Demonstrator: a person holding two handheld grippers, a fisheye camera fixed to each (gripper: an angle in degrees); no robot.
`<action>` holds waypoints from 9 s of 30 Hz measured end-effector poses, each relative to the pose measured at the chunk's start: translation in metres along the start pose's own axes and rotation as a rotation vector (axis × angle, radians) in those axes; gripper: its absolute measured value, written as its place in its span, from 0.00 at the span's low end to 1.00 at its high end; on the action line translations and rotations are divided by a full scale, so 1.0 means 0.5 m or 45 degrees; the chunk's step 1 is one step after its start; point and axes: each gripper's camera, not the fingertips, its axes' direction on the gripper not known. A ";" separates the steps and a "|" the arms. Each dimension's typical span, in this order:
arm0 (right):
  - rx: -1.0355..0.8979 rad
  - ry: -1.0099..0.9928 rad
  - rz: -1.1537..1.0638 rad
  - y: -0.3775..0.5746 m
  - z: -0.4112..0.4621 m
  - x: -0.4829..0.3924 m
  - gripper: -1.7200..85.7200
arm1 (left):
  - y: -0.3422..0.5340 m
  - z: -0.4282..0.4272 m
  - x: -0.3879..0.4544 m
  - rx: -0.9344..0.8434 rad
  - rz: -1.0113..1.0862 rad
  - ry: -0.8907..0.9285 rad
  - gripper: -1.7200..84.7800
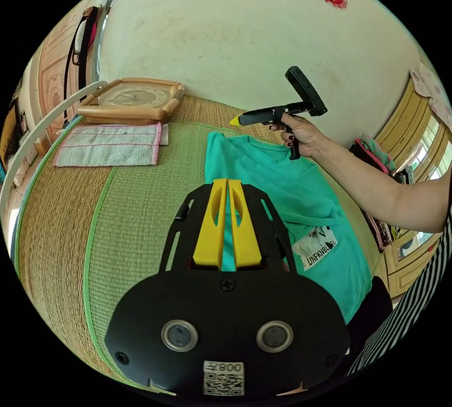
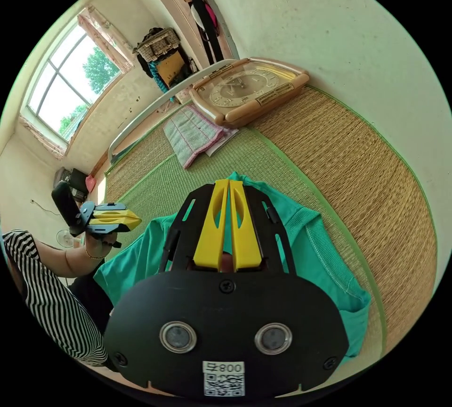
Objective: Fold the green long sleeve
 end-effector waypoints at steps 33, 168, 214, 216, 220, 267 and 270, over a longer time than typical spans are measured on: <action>-0.065 0.035 0.020 0.186 0.012 -0.036 0.02 | -0.206 0.202 0.107 -0.399 0.092 -0.064 0.02; 0.091 -0.007 1.246 1.682 -0.331 -0.286 0.13 | 0.710 0.026 -0.199 -0.697 -0.558 0.379 0.14; 0.445 -0.357 0.902 2.055 -0.475 -0.554 0.02 | 1.109 -0.435 -0.331 -0.450 -0.390 0.678 0.04; 0.485 -0.367 0.875 2.075 -0.493 -0.582 0.02 | 1.126 -0.467 -0.333 -0.408 -0.392 0.709 0.04; 0.553 -0.378 0.823 2.109 -0.528 -0.633 0.02 | 1.159 -0.530 -0.343 -0.300 -0.422 0.774 0.04; 0.262 -0.474 1.254 1.494 -0.485 0.241 0.02 | 0.334 0.035 -0.494 -0.451 -0.905 0.711 0.05; 0.271 -0.491 1.267 1.483 -0.486 0.261 0.02 | 0.301 0.047 -0.492 -0.447 -0.905 0.721 0.06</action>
